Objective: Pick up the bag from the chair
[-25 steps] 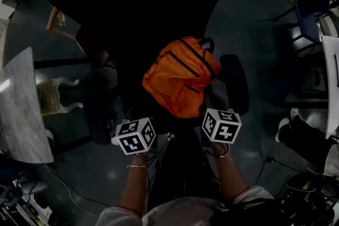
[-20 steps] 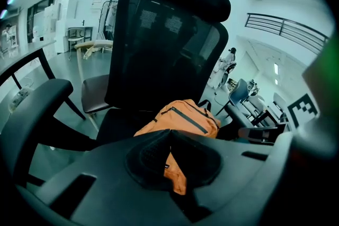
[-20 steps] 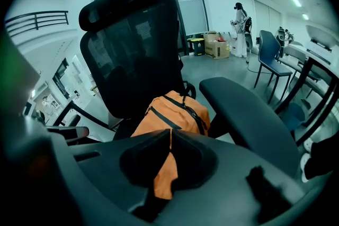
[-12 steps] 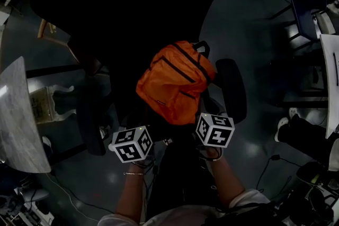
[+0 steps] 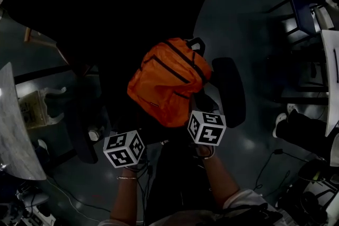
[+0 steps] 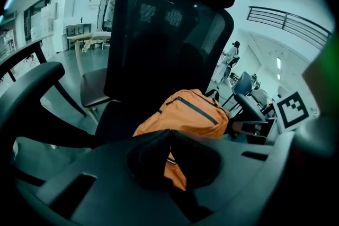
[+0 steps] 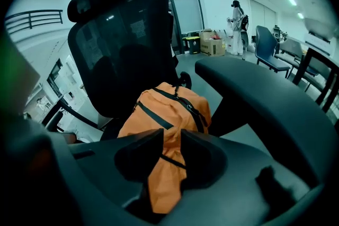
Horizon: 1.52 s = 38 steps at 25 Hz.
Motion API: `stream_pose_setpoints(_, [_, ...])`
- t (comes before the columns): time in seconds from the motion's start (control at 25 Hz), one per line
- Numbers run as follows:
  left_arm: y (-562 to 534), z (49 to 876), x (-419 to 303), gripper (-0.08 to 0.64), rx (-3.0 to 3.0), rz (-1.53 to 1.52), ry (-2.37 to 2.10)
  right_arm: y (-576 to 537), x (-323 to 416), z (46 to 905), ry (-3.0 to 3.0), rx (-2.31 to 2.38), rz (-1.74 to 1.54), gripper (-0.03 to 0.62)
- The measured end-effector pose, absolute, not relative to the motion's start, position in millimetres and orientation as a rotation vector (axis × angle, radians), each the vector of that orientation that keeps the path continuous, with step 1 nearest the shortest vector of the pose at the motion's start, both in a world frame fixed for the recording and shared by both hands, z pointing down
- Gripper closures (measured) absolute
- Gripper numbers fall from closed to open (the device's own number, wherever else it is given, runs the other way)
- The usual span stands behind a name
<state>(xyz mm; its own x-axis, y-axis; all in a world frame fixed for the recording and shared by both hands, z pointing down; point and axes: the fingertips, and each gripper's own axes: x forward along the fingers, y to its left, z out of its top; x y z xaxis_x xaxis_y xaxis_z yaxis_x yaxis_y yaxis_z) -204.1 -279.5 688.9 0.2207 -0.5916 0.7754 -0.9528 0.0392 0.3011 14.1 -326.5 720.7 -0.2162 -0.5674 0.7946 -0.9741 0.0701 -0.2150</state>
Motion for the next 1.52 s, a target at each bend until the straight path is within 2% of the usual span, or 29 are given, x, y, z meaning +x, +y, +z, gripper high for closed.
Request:
stream_pose_setpoints(0.04, [-279,692,-204,0.545,1.647,0.544,-1.468,-327,16,725,-1.827,1.532,1.028,0.487])
stream_pose_setpoints(0.08, [-278,695,-205,0.546,1.641,0.546,-1.466,-328,18,728,-1.817,1.538,1.028,0.477])
stream_pose_setpoints(0.6, [-284,720,-198,0.545,1.603,0.539,-1.440,-350,32,754,-1.741,1.654,1.010,0.390])
stream_pose_setpoints(1.36, [-285,751,-202,0.545,1.559,0.579,-1.413,-373,43,789,-1.667,1.685,1.060,0.379])
stream_pose_setpoints(1.52, [-285,756,-203,0.545,1.552,0.584,-1.411,-377,41,795,-1.665,1.676,1.069,0.413])
